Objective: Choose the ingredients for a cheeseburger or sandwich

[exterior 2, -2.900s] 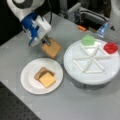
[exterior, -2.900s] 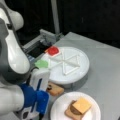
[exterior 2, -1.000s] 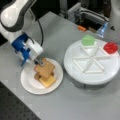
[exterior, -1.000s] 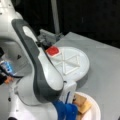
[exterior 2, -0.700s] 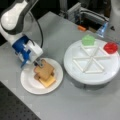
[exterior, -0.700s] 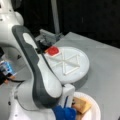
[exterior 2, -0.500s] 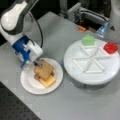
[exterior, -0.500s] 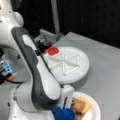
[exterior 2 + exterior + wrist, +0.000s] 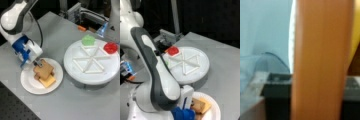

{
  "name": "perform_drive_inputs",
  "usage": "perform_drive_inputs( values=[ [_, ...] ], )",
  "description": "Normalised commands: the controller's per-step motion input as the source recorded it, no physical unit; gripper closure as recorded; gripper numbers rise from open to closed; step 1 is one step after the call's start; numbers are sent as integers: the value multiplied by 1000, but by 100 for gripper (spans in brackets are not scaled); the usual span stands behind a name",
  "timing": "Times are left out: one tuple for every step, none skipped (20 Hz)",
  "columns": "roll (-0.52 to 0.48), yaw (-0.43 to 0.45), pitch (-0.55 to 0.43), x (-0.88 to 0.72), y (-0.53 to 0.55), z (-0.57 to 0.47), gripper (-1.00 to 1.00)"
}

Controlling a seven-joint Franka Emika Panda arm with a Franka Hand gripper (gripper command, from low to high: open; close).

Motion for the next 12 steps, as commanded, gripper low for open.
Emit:
perform_drive_inputs(
  values=[
    [22, -70, -125, 104, 38, 139, 100],
    [13, -70, -128, 107, 42, 135, 100],
    [7, -70, -131, 110, 49, 119, 100],
    [5, -69, -135, 116, 56, 99, 100],
    [10, -66, -138, 123, 62, 82, 100],
    [12, -66, -136, 132, 71, 63, -100],
    [-3, -63, -128, 140, 84, 46, -100],
    [7, -59, -126, 144, 94, 35, -100],
    [13, -59, -123, 146, 101, 30, -100],
    [13, -59, -119, 148, 108, 29, -100],
    [18, -60, -119, 146, 107, 30, -100],
    [27, -59, -117, 149, 106, 28, -100]
  ],
)
